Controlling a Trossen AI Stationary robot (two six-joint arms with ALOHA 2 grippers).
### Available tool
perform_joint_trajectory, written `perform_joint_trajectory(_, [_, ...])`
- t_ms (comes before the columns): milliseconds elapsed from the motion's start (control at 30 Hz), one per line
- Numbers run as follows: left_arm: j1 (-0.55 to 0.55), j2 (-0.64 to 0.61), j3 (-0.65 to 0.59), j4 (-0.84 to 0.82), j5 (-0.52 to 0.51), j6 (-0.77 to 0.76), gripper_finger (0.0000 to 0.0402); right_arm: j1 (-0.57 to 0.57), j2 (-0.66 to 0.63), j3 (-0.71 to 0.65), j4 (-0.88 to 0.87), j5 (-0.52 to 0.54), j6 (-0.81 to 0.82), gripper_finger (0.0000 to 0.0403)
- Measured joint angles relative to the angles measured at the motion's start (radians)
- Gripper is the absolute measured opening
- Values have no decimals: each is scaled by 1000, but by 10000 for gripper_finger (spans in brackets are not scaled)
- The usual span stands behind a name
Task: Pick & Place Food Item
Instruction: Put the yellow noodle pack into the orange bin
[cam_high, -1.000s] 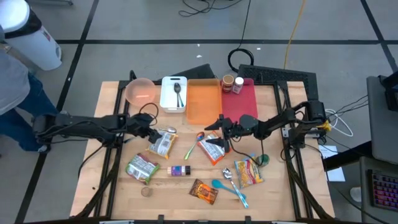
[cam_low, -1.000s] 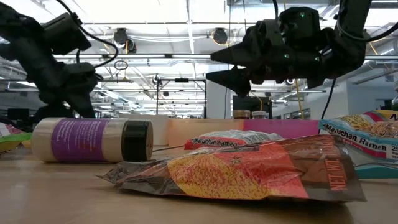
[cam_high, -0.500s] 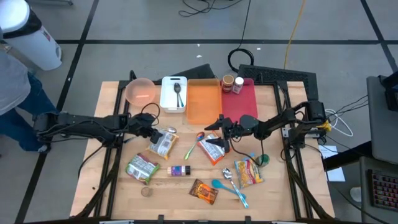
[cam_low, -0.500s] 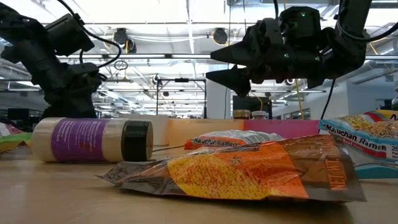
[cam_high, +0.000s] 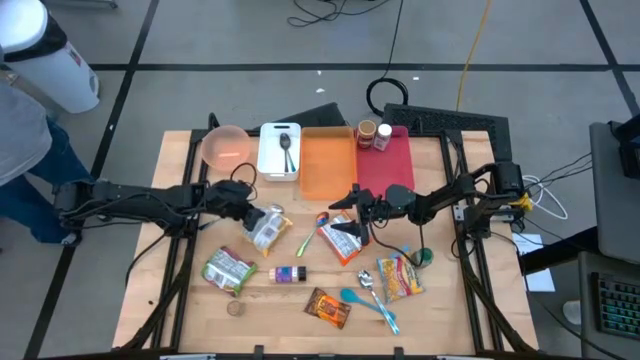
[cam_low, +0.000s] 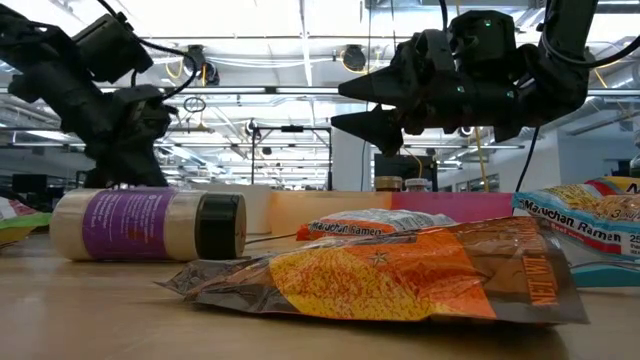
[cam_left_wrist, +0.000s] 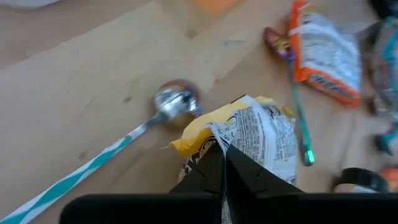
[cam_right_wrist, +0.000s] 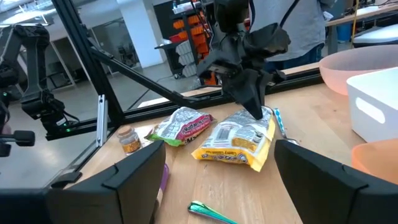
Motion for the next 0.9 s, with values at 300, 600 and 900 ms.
perform_joint_trajectory(300, [0,0,0,178,87,103,6,-8,0,11,-4,-5,1,293])
perform_joint_trajectory(600, [-11,0,0,310,112,281,3,-56,0,269,-475,-137,-71,293])
perform_joint_trajectory(900, [-11,0,0,392,46,480,4,-98,-1,527,-811,-112,-171,293])
